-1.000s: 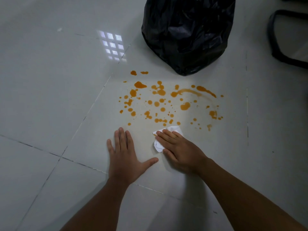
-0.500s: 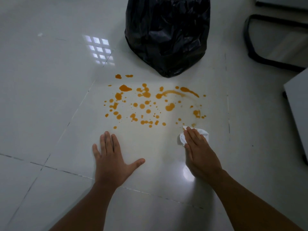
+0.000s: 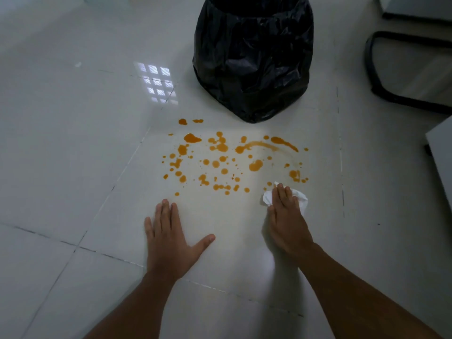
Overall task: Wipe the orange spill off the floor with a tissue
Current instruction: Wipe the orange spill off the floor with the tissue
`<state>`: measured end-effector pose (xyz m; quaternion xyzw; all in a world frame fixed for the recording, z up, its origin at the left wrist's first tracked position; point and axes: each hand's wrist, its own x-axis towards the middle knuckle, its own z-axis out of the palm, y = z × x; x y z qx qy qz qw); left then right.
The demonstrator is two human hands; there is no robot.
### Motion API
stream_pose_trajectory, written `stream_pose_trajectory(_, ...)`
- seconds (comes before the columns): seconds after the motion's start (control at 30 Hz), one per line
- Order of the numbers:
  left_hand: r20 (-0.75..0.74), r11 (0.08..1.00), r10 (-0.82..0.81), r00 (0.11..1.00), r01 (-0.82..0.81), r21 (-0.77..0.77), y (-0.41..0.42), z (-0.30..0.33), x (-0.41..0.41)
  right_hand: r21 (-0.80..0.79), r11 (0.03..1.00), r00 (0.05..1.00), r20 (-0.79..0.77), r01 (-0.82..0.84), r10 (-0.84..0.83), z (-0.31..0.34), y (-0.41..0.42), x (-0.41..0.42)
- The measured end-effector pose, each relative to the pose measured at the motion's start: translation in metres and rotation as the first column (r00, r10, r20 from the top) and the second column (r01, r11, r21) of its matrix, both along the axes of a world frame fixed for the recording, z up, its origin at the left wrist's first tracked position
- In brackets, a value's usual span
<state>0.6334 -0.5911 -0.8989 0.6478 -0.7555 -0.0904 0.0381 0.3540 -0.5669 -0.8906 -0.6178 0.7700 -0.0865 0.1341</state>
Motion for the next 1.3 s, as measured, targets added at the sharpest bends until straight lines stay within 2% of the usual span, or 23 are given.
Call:
stream_pose_trajectory(0.07, -0.086, 0.997, -0.013, 0.996, 0.007, -0.072, -0.008, 0.002, 0.011, -0.005, 0.999, 0.998, 0.04, -0.042, 0.042, 0.0, 0.007, 0.007)
stream_pose_trajectory(0.13, -0.074, 0.992, -0.084, 0.994, 0.076, -0.101, -0.02, 0.006, 0.027, -0.011, 0.997, 0.991, 0.106, -0.075, 0.076, 0.002, 0.014, 0.014)
stream_pose_trajectory(0.2, -0.012, 0.993, -0.102, 0.995, 0.101, -0.055, -0.034, 0.011, 0.046, -0.037, 0.992, 0.977, 0.174, -0.121, 0.126, 0.002, 0.019, 0.019)
stream_pose_trajectory(0.3, 0.071, 0.994, -0.04, 0.997, 0.032, 0.108, -0.051, 0.016, 0.066, -0.047, 0.975, 0.954, 0.201, -0.218, 0.223, 0.002, 0.021, 0.024)
stream_pose_trajectory(0.37, 0.081, 0.987, -0.031, 0.996, 0.017, 0.16, -0.055, 0.015, 0.071, -0.052, 0.953, 0.927, 0.22, -0.299, 0.303, 0.003, 0.02, 0.029)
stream_pose_trajectory(0.57, 0.028, 0.991, -0.109, 0.994, 0.106, 0.081, -0.056, 0.004, 0.089, -0.054, 0.889, 0.863, 0.22, -0.454, 0.454, 0.008, 0.004, 0.044)
stream_pose_trajectory(0.97, -0.001, 0.99, -0.139, 0.99, 0.139, 0.012, -0.058, -0.004, 0.097, -0.082, 0.848, 0.796, 0.306, -0.524, 0.522, 0.002, -0.065, 0.116)
stream_pose_trajectory(1.3, 0.072, 0.985, -0.172, 0.983, 0.169, 0.045, -0.059, -0.002, 0.098, -0.116, 0.877, 0.816, 0.327, -0.466, 0.477, 0.001, -0.094, 0.152)
